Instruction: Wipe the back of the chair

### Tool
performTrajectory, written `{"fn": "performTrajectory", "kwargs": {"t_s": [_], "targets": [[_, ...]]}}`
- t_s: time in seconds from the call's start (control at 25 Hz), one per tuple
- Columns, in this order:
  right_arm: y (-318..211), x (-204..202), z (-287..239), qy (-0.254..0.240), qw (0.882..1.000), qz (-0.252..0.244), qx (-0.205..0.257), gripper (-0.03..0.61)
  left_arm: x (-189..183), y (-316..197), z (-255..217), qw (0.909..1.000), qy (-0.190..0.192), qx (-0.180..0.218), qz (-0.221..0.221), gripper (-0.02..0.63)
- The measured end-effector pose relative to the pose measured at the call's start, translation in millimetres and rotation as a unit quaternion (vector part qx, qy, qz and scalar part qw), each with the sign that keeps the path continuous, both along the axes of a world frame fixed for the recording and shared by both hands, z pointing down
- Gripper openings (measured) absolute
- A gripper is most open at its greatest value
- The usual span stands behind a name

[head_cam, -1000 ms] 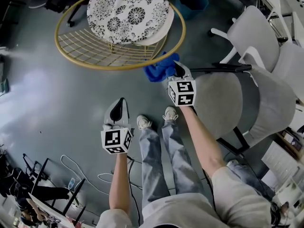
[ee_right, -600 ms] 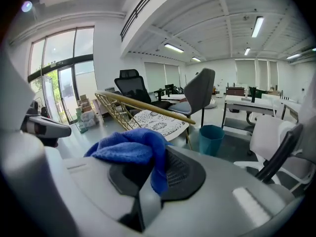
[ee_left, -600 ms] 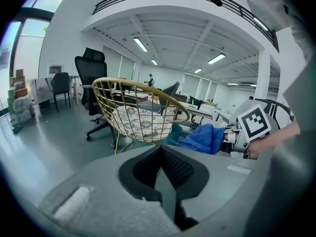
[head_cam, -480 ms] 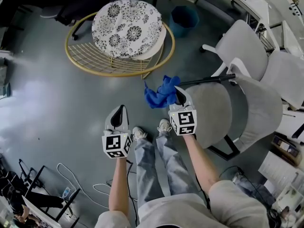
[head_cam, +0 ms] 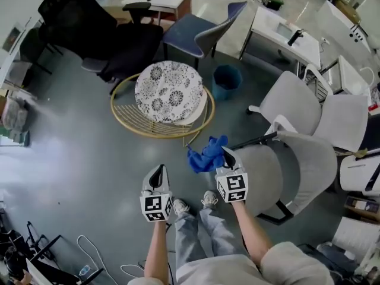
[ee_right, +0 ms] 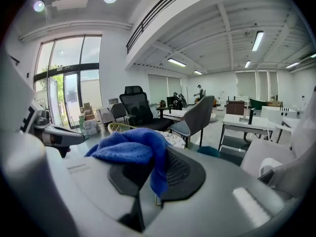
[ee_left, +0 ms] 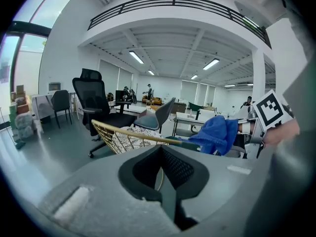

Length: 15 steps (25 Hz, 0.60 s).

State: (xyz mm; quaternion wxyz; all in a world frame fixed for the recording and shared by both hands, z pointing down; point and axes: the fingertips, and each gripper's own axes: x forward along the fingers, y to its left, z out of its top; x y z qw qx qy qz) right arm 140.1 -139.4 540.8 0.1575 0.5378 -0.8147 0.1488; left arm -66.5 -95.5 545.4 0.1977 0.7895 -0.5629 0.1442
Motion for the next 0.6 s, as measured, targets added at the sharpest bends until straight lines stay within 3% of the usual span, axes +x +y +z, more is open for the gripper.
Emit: {"fn": "performTrajectory", "kwargs": {"t_s": [0.6], "targets": [[-9,5,-163,-0.008,0.998,-0.011,0.053,0.051,6,-11,-141,0.9986,0.02,0.041,0.027,0.003]]}}
